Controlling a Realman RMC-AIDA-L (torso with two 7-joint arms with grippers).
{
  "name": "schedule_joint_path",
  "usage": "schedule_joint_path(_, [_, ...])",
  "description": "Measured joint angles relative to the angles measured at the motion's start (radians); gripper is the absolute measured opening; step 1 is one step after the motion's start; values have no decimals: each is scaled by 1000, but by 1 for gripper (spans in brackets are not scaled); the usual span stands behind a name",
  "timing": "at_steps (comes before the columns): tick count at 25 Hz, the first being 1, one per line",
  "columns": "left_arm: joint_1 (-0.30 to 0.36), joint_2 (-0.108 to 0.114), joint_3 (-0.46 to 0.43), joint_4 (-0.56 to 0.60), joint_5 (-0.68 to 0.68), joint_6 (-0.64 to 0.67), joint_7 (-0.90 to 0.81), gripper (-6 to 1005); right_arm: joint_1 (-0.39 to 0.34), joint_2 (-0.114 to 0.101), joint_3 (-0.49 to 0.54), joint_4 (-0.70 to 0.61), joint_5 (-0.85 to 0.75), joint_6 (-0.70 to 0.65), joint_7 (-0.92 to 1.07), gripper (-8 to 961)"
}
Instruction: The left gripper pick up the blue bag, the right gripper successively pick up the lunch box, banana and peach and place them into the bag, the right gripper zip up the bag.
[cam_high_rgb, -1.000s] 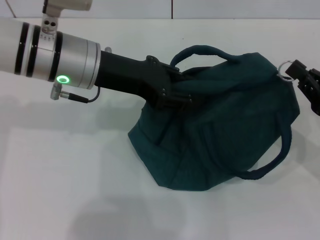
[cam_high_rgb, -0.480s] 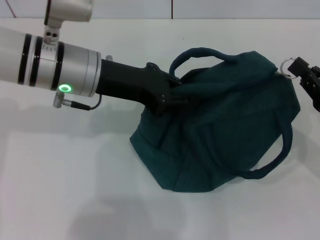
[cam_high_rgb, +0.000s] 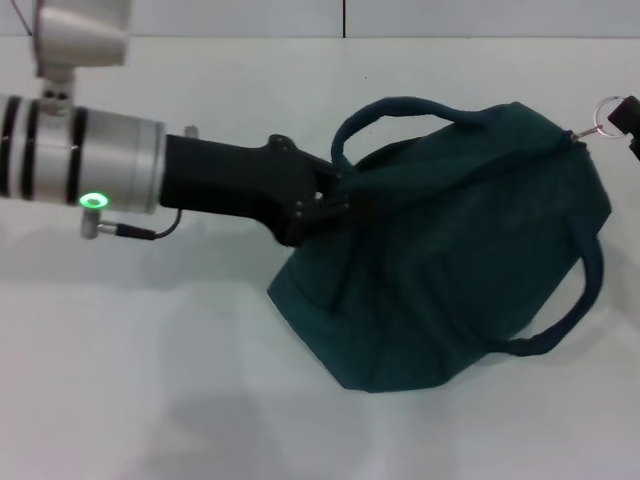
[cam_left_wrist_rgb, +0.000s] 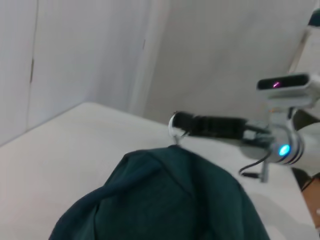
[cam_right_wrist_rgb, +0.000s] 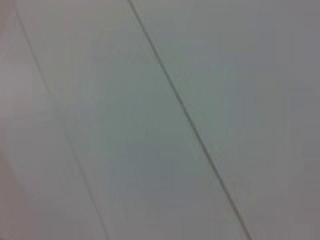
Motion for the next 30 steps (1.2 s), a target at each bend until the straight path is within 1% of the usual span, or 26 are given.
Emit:
schedule_joint_path(2, [12,1,-27,-2,-13,29,20,113,2,-1,1,-1,0,26,0,12])
schedule_joint_path(3, [12,1,-27,-2,-13,29,20,106,5,-1,1,-1,-1,41,0,12])
schedule_joint_path(4, [23,-1,-83,-12,-23,76,47,99,8,-1,-1,-1,-3,60,0,12])
schedule_joint_path(6, [27,-3,-119,-29,-32,99,64,86,12,-1,-6,-2,-7,88,-1,12])
schedule_joint_path(9, [27,-1,-145,-68,-40,108,86,60,22,0,-11,-2,-11,118,-1,12])
schedule_joint_path(12, [22,1,-167,-106,-41,110,106,62,27,0,-19,0,-13,134,-1,13])
schedule_joint_path(16, [22,6,-218,-121,-46,114,113,64,32,1,-27,0,-14,190,-2,13])
schedule_joint_path(20, [31,9,-245,-132,-58,115,119,67,43,5,-65,0,-15,246,-3,13])
schedule_joint_path(24, [32,17,-268,-169,-64,115,140,69,58,7,-99,1,-15,281,-4,13])
schedule_joint_path(30, [28,21,-321,-210,-66,111,163,73,68,9,-157,1,-15,286,-4,13])
